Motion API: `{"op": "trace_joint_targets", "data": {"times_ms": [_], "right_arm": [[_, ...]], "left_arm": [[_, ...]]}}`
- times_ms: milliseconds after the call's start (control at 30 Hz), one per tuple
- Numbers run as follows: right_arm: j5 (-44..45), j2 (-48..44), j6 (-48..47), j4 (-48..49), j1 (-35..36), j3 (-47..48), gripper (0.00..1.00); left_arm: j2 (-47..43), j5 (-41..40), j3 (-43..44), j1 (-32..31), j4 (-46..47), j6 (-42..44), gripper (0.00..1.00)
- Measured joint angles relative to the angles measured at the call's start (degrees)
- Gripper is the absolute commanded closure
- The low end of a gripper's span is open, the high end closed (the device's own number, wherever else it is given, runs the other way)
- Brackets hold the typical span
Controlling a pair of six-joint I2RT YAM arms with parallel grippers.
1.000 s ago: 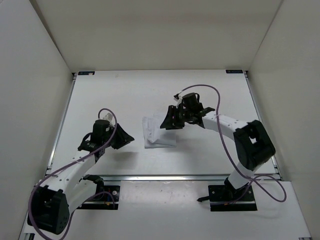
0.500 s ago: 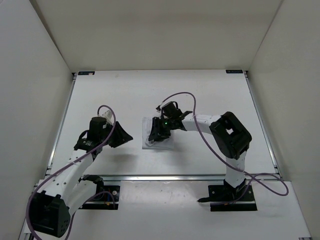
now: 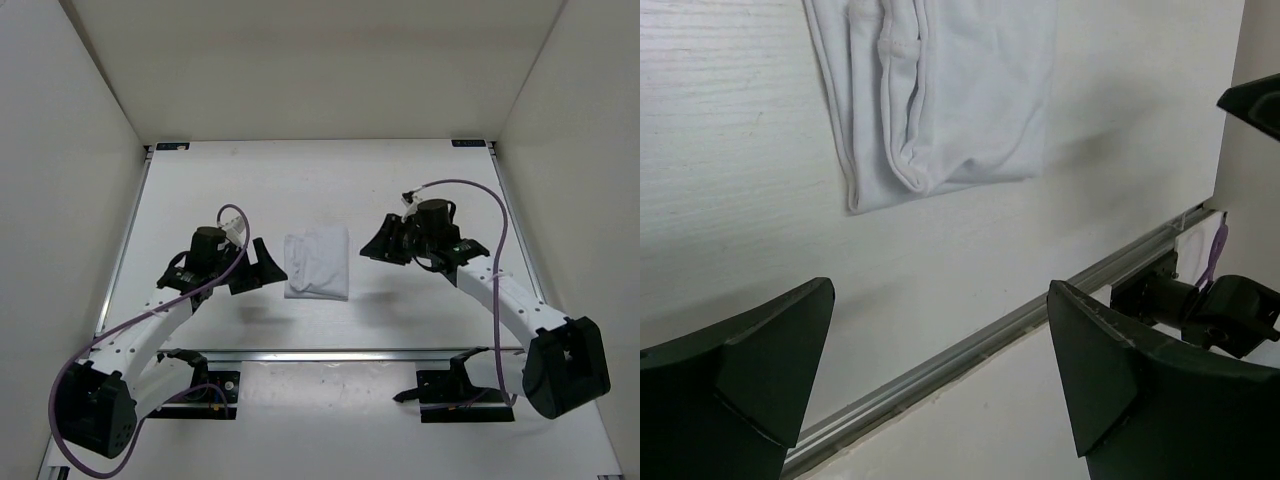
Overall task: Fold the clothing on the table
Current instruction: Fold the skirt
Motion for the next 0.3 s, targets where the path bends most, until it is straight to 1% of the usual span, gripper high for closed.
{"op": "trace_joint_targets", "data": {"times_ms": [133,300], "right_arm": [[0.17,-1.77,-0.46,-2.78,-2.38,-2.97,0.63],[0.61,-1.46,-1.49,-4.09,-0.87,-2.91,0.63]], "left_arm": [[0.02,0.39,0.00,0.24,-0.02,0.17,0.01],[2.69,0.52,0.87,0.09,-0.94,0.79,0.02]]}}
